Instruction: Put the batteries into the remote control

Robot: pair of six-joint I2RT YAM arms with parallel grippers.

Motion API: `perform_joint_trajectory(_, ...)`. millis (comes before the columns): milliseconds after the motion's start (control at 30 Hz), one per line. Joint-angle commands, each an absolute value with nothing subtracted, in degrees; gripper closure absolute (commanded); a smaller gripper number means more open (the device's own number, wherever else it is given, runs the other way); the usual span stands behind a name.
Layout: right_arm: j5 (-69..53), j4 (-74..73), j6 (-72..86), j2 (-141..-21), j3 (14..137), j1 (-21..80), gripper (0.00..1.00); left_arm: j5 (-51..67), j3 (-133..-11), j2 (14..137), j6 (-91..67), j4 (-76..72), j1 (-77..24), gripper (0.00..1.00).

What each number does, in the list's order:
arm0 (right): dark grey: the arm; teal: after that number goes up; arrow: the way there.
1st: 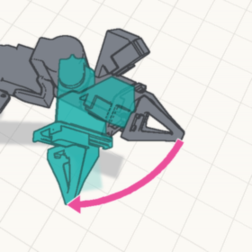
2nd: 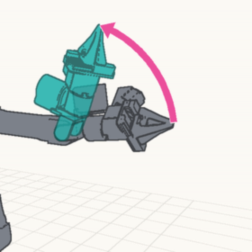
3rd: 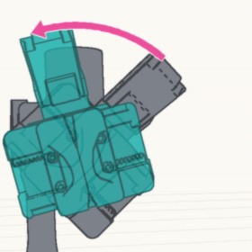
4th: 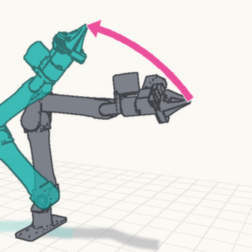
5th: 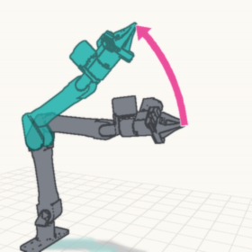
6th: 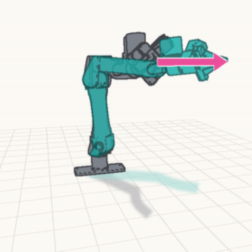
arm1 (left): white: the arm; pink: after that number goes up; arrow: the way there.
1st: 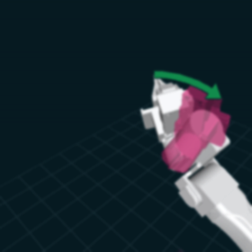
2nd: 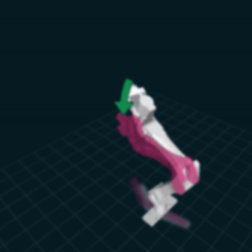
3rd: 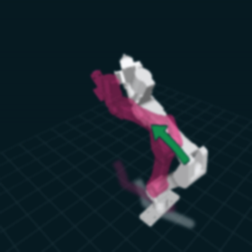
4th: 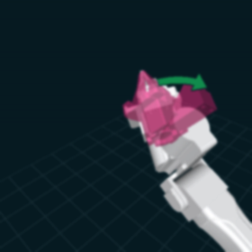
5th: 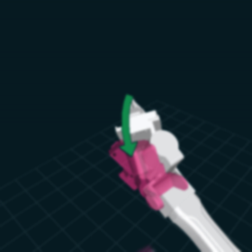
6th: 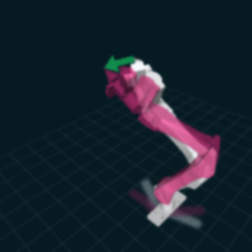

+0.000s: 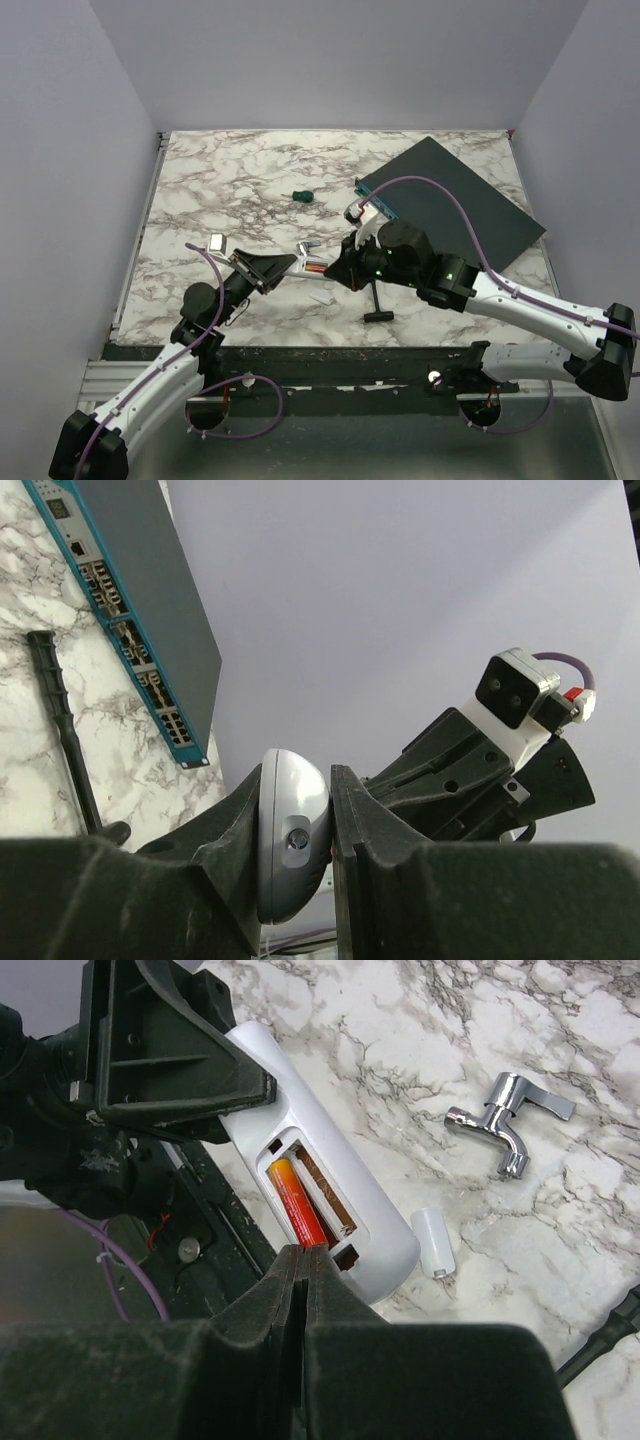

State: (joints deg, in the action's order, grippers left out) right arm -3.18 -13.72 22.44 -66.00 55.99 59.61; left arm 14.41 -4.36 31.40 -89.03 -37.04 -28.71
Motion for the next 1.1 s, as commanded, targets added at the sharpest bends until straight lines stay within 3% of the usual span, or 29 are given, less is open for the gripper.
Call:
perform_joint_trajectory(0, -3.43, -15.29, 22.77, -67.79, 57.32, 60.01, 0.99, 19.19, -8.92, 30.84, -87.02, -42.26, -29.09, 1.00)
perform_joint_trajectory(1067, -0.88, -19.93, 25.79, -77.61, 62.65, 59.97, 0.99, 33.75, -20.19, 31.12, -76.90, -43.32, -29.27, 1.00)
